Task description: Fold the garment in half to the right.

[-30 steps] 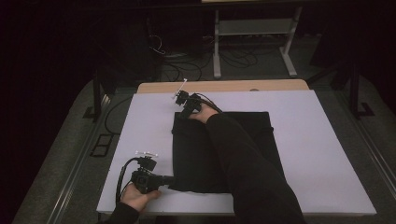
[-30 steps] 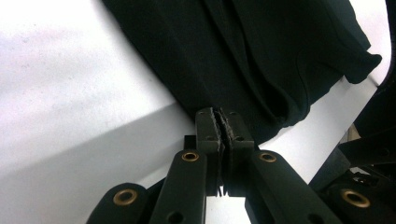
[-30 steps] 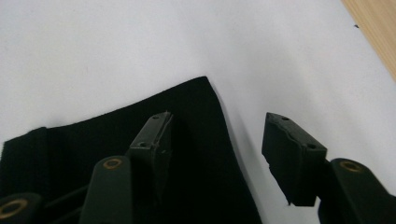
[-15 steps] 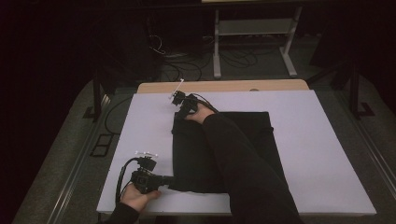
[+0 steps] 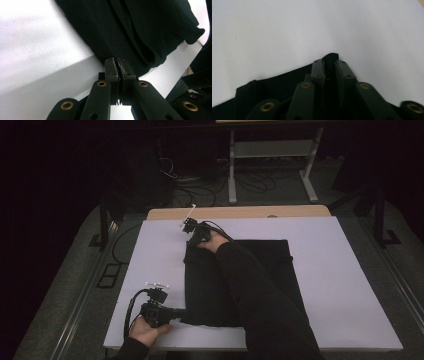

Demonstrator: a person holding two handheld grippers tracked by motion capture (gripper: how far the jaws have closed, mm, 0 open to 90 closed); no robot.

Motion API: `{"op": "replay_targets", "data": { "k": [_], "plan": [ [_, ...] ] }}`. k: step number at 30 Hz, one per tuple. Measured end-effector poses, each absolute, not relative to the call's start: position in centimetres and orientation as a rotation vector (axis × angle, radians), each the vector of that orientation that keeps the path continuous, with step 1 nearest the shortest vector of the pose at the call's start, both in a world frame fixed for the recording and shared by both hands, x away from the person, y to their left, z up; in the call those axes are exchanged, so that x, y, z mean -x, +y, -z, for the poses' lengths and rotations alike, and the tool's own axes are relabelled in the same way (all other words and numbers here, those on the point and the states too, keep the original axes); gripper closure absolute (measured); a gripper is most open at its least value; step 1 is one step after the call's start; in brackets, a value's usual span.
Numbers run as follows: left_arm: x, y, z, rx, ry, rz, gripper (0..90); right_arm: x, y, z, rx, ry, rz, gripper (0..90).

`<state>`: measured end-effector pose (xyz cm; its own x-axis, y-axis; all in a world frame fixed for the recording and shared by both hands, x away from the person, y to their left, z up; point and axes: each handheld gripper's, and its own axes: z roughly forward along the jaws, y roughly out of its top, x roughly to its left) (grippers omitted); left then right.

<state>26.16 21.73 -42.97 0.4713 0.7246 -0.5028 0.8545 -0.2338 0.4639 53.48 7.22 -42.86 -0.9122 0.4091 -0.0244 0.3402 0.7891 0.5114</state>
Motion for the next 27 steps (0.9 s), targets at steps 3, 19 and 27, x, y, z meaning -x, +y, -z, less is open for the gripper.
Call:
{"op": "replay_targets", "data": {
  "k": [3,19,27],
  "plan": [
    [-26.2,21.7,43.0,-2.015,1.307,0.236,86.0,-53.2,7.3,42.8,-0.584,2.834,-0.752,83.9],
    [-25.9,21.1,42.6,-2.0,1.279,0.23,86.1,-51.4,7.3,41.0,-0.433,2.765,-0.732,86.0],
    [-25.8,20.5,41.6,-1.955,1.229,0.235,86.1,-50.4,5.7,39.2,-0.397,2.714,-0.776,86.0]
  ]
}}
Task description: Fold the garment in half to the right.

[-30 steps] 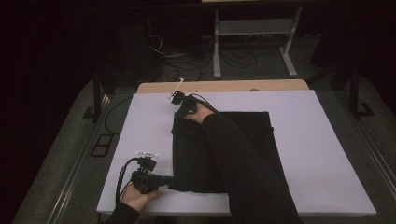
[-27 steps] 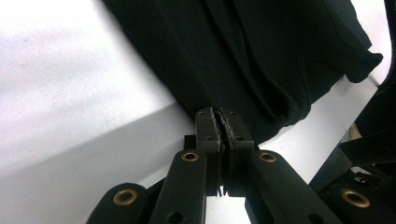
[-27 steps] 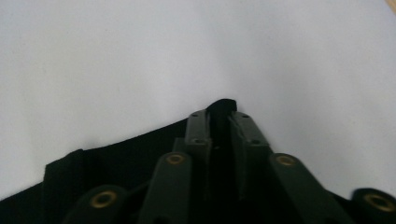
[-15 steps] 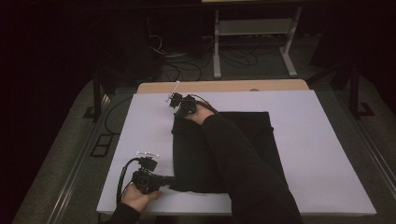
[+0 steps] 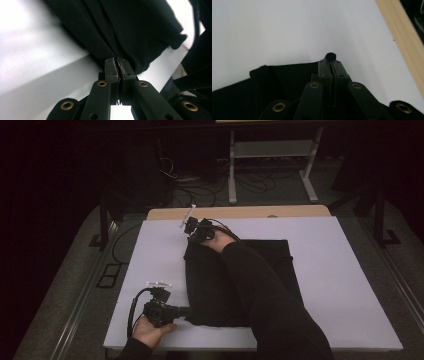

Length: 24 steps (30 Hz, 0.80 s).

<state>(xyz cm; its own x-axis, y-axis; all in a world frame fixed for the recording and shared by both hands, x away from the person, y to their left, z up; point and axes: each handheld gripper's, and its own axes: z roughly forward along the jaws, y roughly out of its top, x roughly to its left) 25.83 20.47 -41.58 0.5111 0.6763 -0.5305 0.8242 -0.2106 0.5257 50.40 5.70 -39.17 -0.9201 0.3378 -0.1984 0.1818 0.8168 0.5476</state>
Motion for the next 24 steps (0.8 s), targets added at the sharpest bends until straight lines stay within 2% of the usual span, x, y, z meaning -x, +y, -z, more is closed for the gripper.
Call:
{"op": "replay_targets", "data": {
  "k": [13,24],
  "plan": [
    [-25.7,18.1,39.2,-1.921,1.11,0.258,86.2,-49.7,2.2,36.2,-0.401,2.627,-0.824,86.0],
    [-26.5,15.6,37.3,-1.919,1.023,0.265,86.3,-49.5,-0.8,35.3,-0.452,2.588,-0.858,86.0]
  ]
}}
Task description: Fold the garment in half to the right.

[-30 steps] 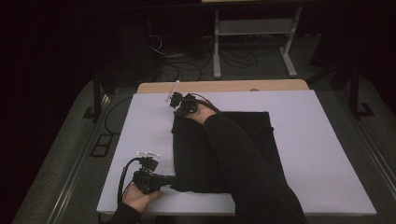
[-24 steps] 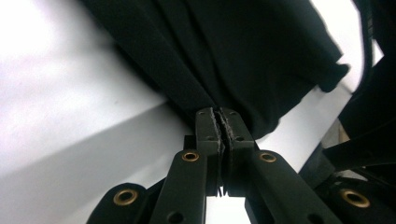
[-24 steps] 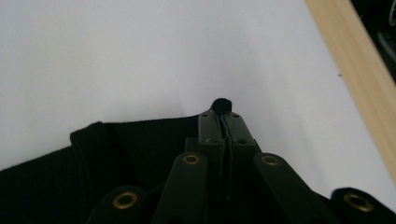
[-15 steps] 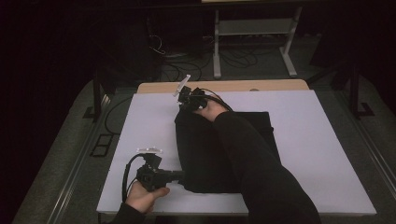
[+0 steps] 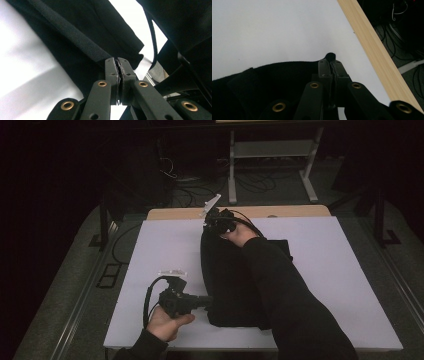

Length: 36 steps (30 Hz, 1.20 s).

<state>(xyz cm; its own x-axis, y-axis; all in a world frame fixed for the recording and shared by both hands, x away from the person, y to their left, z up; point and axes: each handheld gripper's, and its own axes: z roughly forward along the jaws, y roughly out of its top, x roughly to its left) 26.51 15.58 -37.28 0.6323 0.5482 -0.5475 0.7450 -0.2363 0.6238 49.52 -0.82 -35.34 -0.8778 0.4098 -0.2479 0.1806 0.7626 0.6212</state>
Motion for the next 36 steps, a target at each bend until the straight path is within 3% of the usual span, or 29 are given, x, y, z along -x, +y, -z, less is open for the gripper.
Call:
{"op": "replay_targets", "data": {
  "k": [36],
  "plan": [
    [-28.0,8.5,35.2,-1.971,0.86,0.309,86.3,-48.9,-8.7,33.8,-0.586,2.478,-0.867,86.0]
  ]
}}
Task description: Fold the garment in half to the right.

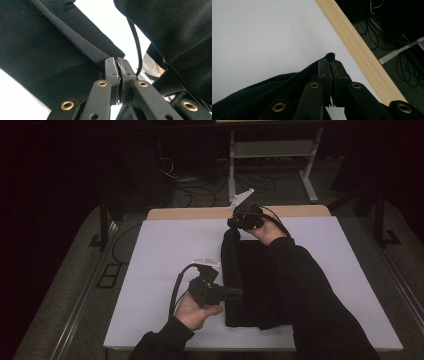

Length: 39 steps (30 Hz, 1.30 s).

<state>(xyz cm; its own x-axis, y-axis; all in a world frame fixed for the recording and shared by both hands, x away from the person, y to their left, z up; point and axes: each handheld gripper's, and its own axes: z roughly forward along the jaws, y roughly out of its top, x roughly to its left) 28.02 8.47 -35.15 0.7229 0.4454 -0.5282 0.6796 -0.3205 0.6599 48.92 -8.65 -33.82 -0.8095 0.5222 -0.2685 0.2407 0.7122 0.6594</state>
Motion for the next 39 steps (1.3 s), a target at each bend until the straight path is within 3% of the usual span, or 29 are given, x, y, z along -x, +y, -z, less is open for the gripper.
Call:
{"op": "replay_targets", "data": {
  "k": [39],
  "plan": [
    [-29.1,0.1,35.4,-2.024,0.737,0.402,86.3,-47.7,-17.6,34.7,-0.733,2.409,-0.825,86.0]
  ]
}}
